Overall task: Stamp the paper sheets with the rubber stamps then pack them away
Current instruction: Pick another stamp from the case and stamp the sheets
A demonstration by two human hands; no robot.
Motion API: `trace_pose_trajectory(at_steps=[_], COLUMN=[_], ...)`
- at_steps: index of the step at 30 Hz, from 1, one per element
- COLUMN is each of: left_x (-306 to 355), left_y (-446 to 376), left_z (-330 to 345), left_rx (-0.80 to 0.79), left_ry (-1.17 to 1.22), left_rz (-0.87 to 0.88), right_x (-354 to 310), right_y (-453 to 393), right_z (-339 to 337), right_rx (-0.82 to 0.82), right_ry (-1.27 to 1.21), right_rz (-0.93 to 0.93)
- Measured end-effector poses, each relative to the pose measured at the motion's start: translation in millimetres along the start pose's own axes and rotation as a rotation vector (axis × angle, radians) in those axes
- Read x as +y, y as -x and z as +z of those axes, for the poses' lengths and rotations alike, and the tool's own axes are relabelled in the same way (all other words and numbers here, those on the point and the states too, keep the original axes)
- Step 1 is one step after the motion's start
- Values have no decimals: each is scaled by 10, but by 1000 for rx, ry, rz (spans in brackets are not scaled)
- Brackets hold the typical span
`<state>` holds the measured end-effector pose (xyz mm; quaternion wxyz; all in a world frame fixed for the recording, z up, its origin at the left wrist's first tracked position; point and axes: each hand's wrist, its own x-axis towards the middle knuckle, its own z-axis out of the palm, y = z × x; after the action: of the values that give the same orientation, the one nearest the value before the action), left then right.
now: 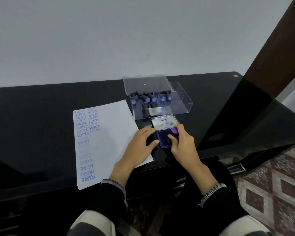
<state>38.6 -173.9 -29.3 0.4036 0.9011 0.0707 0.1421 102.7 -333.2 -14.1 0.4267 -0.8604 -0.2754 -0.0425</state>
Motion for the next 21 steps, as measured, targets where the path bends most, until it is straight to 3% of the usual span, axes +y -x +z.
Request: trace_pose_trajectory(at_steps=[7,13,21], left_x=[-258,-639,-974], left_y=[68,256,506], left_z=[-568,-1047,-1365], left_rx=[233,377,462], left_ry=[33,-29,-311], left_rz=[-85,-286,-398], right_x=[20,15,34], right_y=[8,0,3], right_z=[57,77,94], right_rx=[26,16,56], right_ry=[-1,3,11], right_rz=[9,26,2])
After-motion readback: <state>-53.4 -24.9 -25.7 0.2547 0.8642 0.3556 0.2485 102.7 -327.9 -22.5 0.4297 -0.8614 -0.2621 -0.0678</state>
